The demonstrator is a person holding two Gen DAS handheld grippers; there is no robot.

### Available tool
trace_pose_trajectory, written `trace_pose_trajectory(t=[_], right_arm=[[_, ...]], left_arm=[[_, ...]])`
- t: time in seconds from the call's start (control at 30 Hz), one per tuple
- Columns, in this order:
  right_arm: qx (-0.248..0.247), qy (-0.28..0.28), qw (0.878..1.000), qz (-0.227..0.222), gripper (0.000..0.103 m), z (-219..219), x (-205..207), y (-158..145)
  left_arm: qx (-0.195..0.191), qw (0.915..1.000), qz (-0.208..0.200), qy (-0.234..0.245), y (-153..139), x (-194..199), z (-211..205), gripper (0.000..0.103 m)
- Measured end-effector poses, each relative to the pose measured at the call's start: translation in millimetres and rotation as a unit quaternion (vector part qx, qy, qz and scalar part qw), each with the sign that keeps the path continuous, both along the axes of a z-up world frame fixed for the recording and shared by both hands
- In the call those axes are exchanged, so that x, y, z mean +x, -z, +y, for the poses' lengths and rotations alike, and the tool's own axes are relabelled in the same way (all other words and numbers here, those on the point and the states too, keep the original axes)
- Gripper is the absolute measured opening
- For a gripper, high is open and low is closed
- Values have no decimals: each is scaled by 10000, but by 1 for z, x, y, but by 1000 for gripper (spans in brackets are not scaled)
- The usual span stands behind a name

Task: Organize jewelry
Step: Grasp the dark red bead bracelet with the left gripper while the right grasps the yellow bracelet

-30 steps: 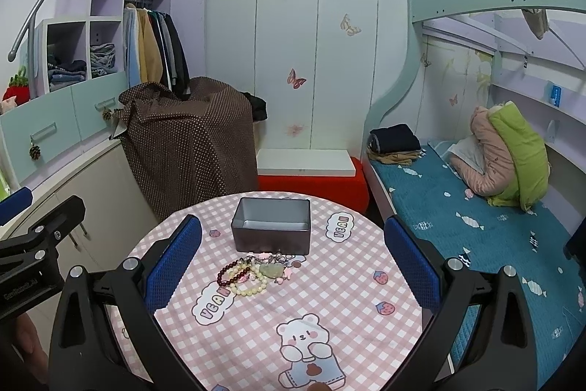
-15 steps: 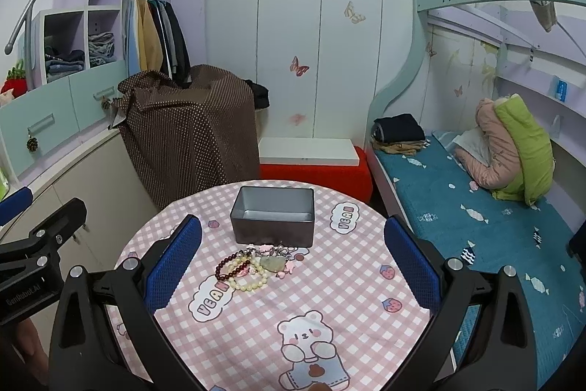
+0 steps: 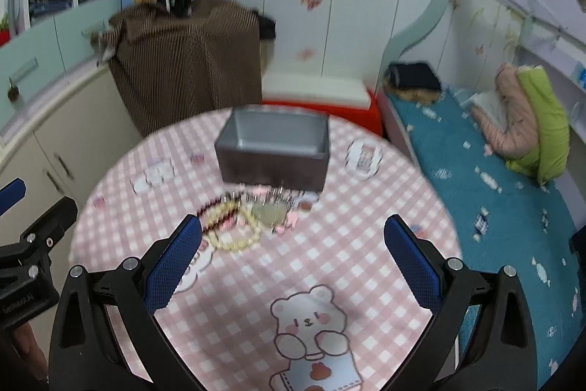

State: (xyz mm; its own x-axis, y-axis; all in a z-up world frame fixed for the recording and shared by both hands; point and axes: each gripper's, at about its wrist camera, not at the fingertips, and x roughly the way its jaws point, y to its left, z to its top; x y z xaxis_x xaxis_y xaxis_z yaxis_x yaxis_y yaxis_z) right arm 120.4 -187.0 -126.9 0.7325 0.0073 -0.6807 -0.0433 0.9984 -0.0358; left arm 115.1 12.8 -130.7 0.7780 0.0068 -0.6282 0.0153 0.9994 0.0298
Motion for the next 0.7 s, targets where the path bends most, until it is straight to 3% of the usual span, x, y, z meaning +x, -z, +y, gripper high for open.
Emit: trace_pose_trajectory(t=[0.2, 0.47, 0.7], right_arm=[[43, -139, 9985, 534, 93, 5, 30, 40], [158, -307, 9915, 1255, 58, 10, 67, 82], [47, -353, 9892, 1419, 33, 22, 78, 95]], left_arm=[[58, 9989, 448, 159, 40, 28, -8, 98], [169, 9959, 834, 316, 71, 62, -16, 98], [152, 9938, 1035, 389, 85, 76, -15, 98]])
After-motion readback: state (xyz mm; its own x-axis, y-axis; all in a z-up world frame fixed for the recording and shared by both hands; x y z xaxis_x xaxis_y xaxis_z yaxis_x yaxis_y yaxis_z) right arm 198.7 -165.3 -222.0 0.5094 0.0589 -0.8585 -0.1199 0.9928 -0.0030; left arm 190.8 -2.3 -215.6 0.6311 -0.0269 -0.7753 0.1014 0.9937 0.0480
